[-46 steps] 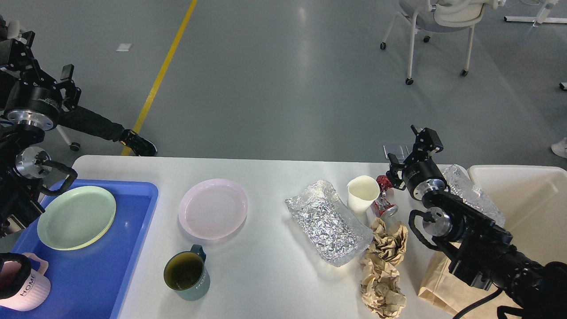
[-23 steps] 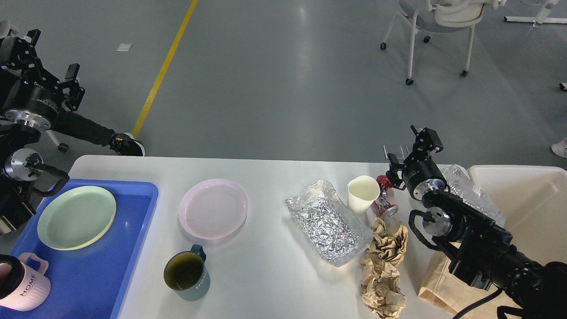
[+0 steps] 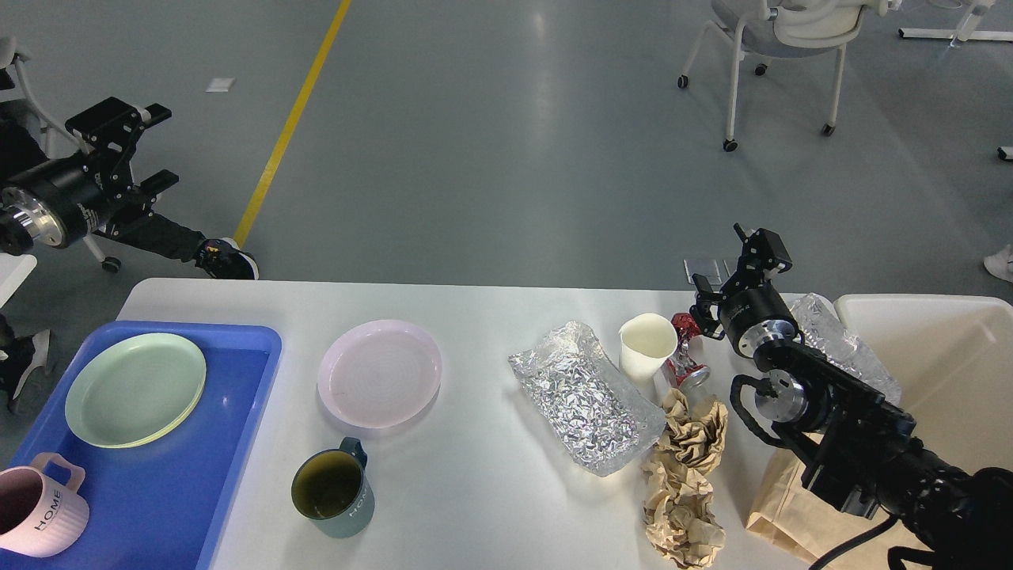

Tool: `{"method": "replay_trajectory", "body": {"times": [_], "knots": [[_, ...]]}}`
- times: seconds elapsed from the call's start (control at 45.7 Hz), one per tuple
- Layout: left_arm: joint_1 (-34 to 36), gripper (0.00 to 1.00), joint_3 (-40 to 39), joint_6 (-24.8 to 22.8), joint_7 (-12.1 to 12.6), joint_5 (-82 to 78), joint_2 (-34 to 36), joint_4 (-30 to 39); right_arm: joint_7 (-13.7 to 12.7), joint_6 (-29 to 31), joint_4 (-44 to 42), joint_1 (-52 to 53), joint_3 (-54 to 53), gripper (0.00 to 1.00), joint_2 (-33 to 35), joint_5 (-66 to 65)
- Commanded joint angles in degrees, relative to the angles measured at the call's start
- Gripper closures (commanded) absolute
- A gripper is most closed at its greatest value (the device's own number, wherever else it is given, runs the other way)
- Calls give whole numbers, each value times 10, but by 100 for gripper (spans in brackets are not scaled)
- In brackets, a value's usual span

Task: Tidy desktop
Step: 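Raise the left arm from rest toward the table, then lower the left gripper onto the dark green mug and grasp it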

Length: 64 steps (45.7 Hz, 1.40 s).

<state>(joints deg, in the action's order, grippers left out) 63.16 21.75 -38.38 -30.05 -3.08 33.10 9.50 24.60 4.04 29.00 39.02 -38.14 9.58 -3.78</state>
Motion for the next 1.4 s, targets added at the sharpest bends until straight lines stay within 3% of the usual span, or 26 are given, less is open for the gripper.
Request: {"method": "replay_trajectory", "body": {"times": [0.0,0.131,0.284,0.503,0.766,0.81,1.007,1.138,1.203,1.379], "knots": [[13,3,127,-1,0,0,16,-1,0,0,0,0,0,0,0,0],[57,3,235,-31,1,-2,21,10,0,0,0,0,0,0,0,0],[108,3,395,-166,1,-2,14,35,0,0,0,0,0,0,0,0],[224,3,602,-166,2,-4,-60,61,0,0,0,0,0,0,0,0],[286,4,632,-166,11,-58,-161,109,0,0,0,0,0,0,0,0],[287,4,633,-166,26,-72,-174,109,0,0,0,0,0,0,0,0],[289,4,631,-166,177,-120,-209,115,0,0,0,0,0,0,0,0],[308,4,626,-166,266,-121,-224,195,0,0,0,0,0,0,0,0],[324,4,620,-166,285,-121,-225,248,0,0,0,0,0,0,0,0],[351,4,585,-166,286,-121,-225,328,0,0,0,0,0,0,0,0]]}}
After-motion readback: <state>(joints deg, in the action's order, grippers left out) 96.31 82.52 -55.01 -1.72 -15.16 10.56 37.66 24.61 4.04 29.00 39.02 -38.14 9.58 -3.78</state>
